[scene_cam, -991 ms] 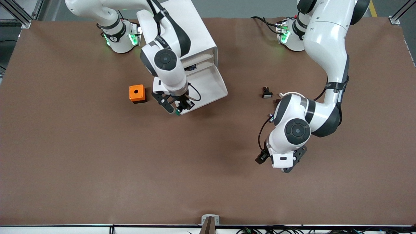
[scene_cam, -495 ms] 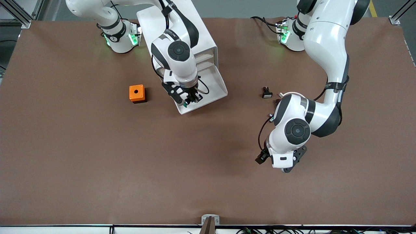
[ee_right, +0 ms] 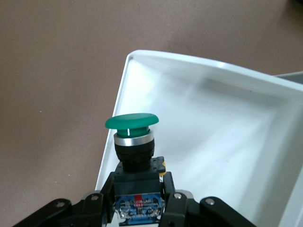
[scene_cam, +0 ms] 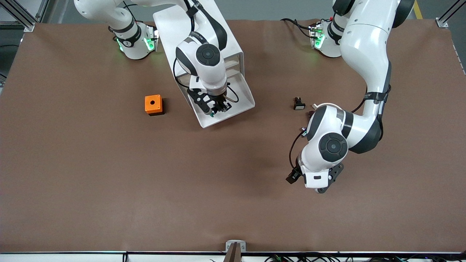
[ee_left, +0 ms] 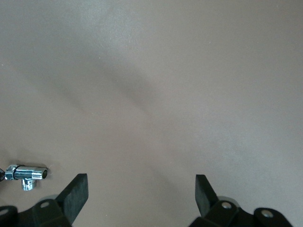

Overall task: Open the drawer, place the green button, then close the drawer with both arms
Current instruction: 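Lower the green button into the drawer and open the right gripper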

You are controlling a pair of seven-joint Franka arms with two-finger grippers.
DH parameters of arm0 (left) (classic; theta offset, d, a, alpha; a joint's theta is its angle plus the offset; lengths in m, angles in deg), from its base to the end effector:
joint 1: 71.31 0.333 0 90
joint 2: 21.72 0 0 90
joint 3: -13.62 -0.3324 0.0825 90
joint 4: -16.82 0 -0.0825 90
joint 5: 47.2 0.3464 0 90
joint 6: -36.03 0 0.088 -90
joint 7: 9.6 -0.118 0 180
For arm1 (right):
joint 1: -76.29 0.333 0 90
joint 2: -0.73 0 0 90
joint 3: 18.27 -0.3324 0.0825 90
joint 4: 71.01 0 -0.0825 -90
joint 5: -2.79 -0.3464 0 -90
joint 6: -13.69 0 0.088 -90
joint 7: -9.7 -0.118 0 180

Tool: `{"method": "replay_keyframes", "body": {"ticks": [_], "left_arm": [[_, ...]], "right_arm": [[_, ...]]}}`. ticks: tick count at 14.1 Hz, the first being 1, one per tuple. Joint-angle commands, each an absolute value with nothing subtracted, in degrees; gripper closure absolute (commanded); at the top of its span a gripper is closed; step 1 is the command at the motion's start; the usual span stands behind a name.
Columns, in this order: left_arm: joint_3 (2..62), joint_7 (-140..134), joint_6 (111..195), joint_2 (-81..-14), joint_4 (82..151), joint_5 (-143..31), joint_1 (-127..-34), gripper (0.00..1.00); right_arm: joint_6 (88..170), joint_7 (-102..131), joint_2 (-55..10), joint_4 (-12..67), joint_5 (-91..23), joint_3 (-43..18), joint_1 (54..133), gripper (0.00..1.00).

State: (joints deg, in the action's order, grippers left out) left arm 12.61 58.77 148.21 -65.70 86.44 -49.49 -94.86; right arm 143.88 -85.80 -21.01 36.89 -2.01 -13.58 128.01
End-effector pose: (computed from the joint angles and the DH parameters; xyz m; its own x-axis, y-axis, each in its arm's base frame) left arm 0.6677 -0.2843 0.3317 0.6885 0.7245 -0.0318 0.7245 -0.6891 -0.0141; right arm 0.4099 0.4495 0.3373 0.6262 -0.7788 -0.0352 -0.7795 -0.6264 -0.0073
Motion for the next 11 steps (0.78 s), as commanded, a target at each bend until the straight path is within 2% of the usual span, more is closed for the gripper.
{"method": "replay_keyframes", "body": {"ticks": [1, 11], "left_arm": [[12.7, 59.2, 147.7, -64.2, 87.9, -48.8, -94.9, 0.01], [12.7, 59.2, 147.7, -64.2, 87.9, -48.7, -95.0, 0.01]], "right_arm": [[146.2, -87.9, -21.9, 37.0, -2.6, -13.0, 129.8, 1.00], [148.9, -90.4, -24.1, 36.9, -2.6, -13.0, 130.4, 1.00]]}}
